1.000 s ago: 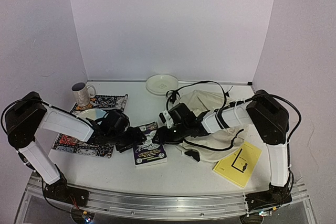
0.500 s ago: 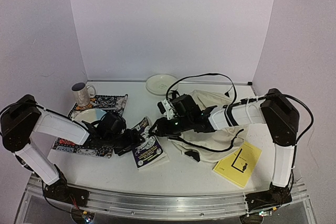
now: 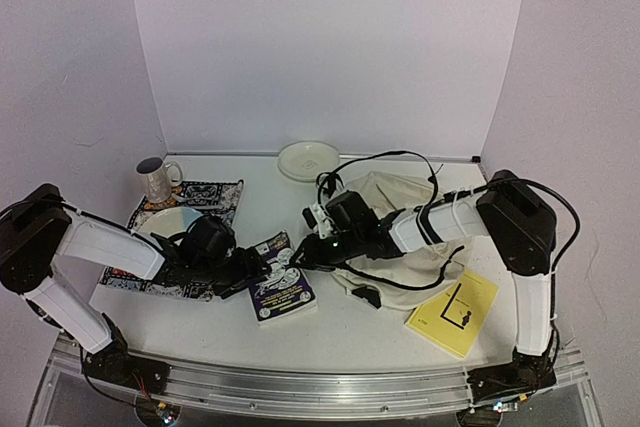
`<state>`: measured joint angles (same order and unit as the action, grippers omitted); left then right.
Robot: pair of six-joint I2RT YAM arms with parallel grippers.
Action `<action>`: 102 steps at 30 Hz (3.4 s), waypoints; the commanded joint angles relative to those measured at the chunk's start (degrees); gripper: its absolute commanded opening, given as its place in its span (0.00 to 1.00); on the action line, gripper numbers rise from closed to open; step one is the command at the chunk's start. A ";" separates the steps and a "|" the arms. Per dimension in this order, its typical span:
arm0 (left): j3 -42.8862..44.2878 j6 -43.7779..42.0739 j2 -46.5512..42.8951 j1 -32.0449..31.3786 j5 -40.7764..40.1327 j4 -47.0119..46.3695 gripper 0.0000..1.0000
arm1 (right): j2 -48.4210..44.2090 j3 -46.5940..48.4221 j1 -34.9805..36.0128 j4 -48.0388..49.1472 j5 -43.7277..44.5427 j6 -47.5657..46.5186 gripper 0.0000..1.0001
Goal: Pack the student bag
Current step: Pick up the book from the center of the board, then pass from the right arm to the left, then pass from the left arm to the right
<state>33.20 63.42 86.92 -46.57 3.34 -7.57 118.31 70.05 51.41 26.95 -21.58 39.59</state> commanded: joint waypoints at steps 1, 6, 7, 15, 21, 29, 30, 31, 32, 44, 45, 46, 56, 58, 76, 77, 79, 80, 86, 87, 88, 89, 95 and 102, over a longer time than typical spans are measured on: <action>0.90 0.48 -3.21 -0.54 0.15 -7.76 0.79 | -1.36 0.39 0.49 1.44 -2.93 0.10 0.11; -0.12 0.17 -5.60 -0.46 -2.22 -7.91 0.80 | -4.78 -0.93 -0.56 2.11 -3.02 0.31 0.00; -0.40 0.17 -6.22 -0.36 -2.59 -7.90 0.81 | -5.60 -1.35 -0.78 2.45 -3.17 0.56 0.00; -3.73 0.54 -14.87 0.07 -8.42 -8.49 0.92 | -12.95 -6.99 -2.57 14.08 -4.81 6.70 0.00; -5.17 1.96 -16.40 0.06 -8.20 -10.32 0.99 | -17.55 -11.15 -3.72 22.98 -2.75 13.30 0.00; -9.50 7.08 -13.31 -0.02 -4.08 -23.02 0.99 | -20.70 -16.06 -5.60 34.94 -0.10 21.12 0.00; -9.62 7.31 -12.70 -0.07 -3.67 -24.83 0.99 | -20.88 -16.47 -5.72 35.89 0.12 21.69 0.00; -9.59 7.42 -11.92 -0.20 -3.34 -26.66 0.99 | -20.97 -16.84 -5.75 36.74 0.28 22.21 0.00; -9.51 7.56 -11.13 -0.32 -1.75 -28.71 0.99 | -21.05 -17.21 -5.72 37.45 0.36 22.73 0.00; -6.71 9.64 -1.25 -1.84 4.51 -41.49 0.87 | -21.14 -19.69 -6.16 45.01 1.48 26.46 0.00; -7.14 9.87 -1.24 -1.86 4.56 -42.82 0.85 | -21.09 -19.78 -6.23 45.03 1.58 26.36 0.00; -7.62 10.09 -1.45 -1.86 4.50 -44.31 0.82 | -21.01 -19.95 -6.26 45.03 1.62 26.28 0.00; -9.02 7.09 -7.05 -1.81 3.34 -47.73 0.34 | -18.55 -23.81 -6.29 43.97 1.94 23.11 0.00; -9.34 6.66 -7.62 -1.75 3.21 -47.74 0.27 | -18.44 -23.86 -6.31 42.74 1.36 21.28 0.05; -4.94 2.11 -10.06 6.38 22.49 -47.65 0.00 | -23.87 -17.61 -14.42 17.70 -12.85 -1.15 0.81; -4.18 2.03 -9.91 6.51 23.93 -47.65 0.00 | -23.81 -17.16 -14.64 17.70 -13.97 -0.97 0.82; -3.07 1.98 -9.57 6.64 26.65 -47.66 0.00 | -23.71 -16.07 -15.04 17.71 -15.65 -0.50 0.85; -2.38 1.98 -9.37 6.66 27.93 -47.65 0.00 | -23.60 -15.45 -15.16 17.71 -16.32 -0.37 0.86; 0.23 2.15 -10.08 6.64 32.07 -47.63 0.00 | -22.66 -13.65 -16.67 17.68 -18.35 0.78 0.89; 0.66 2.23 -10.29 6.65 32.81 -47.65 0.00 | -22.57 -13.50 -16.87 17.70 -18.82 0.79 0.90; 1.06 2.39 -10.41 6.66 33.71 -47.65 0.00 | -22.49 -13.31 -16.98 17.76 -19.50 0.75 0.90; 1.69 2.56 -10.45 6.67 34.61 -47.67 0.00 | -22.31 -13.07 -17.10 17.93 -20.43 0.69 0.90; 3.77 2.79 -10.81 6.66 38.92 -47.88 0.00 | -21.84 -12.08 -17.47 21.51 -25.91 1.57 0.91; 4.61 2.75 -11.83 6.66 42.25 -48.26 0.00 | -21.49 -11.80 -18.29 27.87 -32.83 3.81 0.88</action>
<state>33.83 67.02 78.54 -39.80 40.98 -49.04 96.60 55.57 33.63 48.49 -48.19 42.20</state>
